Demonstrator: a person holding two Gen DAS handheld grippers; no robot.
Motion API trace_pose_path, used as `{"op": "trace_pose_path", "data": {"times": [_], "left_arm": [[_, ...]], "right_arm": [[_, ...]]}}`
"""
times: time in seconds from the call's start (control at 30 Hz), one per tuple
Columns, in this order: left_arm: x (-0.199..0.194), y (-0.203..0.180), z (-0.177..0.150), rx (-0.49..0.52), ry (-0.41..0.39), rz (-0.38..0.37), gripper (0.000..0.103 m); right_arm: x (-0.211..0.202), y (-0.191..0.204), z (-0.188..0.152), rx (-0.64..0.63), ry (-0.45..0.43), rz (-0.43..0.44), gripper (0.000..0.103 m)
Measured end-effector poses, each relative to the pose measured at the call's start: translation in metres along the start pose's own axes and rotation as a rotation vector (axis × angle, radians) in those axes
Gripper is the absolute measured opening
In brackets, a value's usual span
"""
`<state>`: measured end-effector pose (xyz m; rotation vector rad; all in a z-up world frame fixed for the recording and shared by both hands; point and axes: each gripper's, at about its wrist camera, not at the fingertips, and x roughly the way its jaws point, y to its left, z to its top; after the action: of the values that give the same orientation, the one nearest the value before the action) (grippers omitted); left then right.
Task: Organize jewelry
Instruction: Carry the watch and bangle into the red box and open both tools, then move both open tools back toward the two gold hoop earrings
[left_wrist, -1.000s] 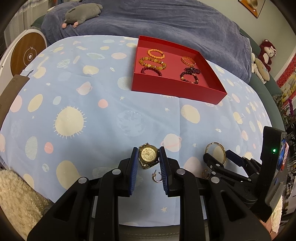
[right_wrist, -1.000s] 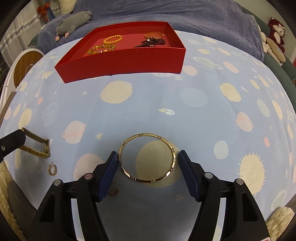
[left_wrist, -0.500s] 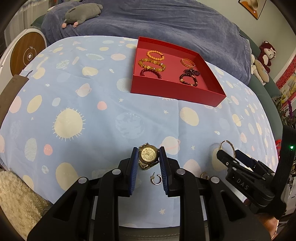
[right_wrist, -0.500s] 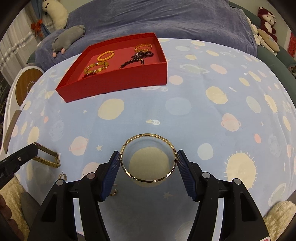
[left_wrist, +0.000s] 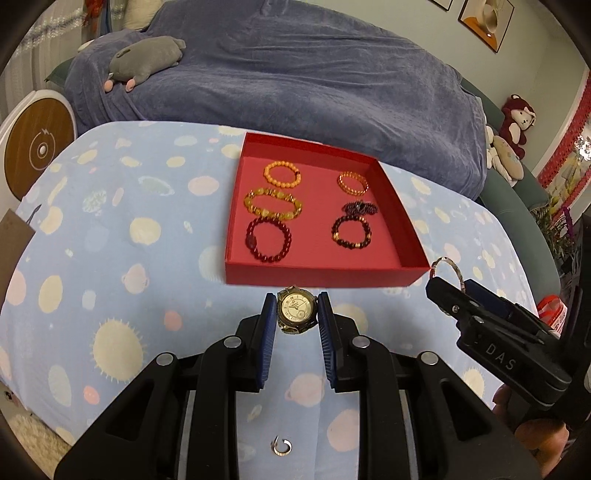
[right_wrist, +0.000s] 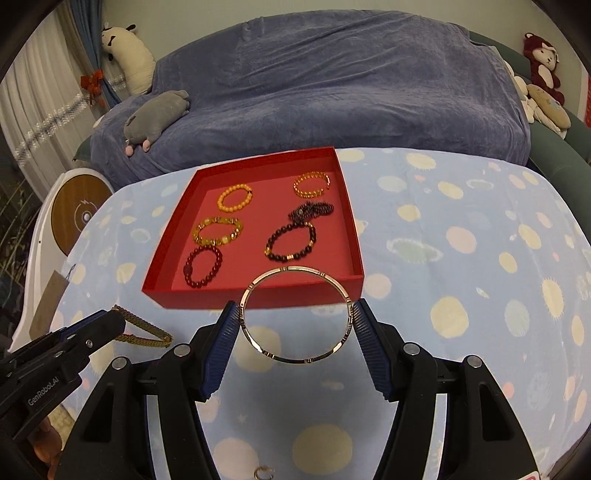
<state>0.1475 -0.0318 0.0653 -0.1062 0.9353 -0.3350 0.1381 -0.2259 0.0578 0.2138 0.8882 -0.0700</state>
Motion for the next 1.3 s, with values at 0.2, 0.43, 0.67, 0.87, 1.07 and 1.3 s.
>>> {"op": "trace_pose_path", "data": {"times": [0.2,0.43,0.67,0.87,1.07,1.3], "left_arm": [[0.030,-0.009,0.039,0.021,-0.022,-0.004,0.022],[0.075,-0.008,0.056,0.011,0.024,-0.010,0.022],[0.097,0.000,0.056,-0.010,0.050,-0.006,0.022],[0.091,0.004,0.057,-0.026,0.019,-0.023,0.038],[0.073,0.009,0.055,-0.043,0.000,-0.025,0.038],[0.041,0.014,0.031,-0.031,-0.009,-0.017,0.038]], "right_arm": [[0.034,0.005,0.033,-0.001,0.012,0.011,0.060],[0.072,0.010,0.048,-0.005,0.047,0.015,0.060],[0.098,0.012,0.045,-0.028,0.094,-0.002,0.061],[0.091,0.010,0.046,-0.023,0.071,-0.019,0.061],[0.066,0.001,0.039,0.001,0.041,-0.010,0.061],[0.029,-0.003,0.014,0.010,0.021,0.004,0.061]]}}
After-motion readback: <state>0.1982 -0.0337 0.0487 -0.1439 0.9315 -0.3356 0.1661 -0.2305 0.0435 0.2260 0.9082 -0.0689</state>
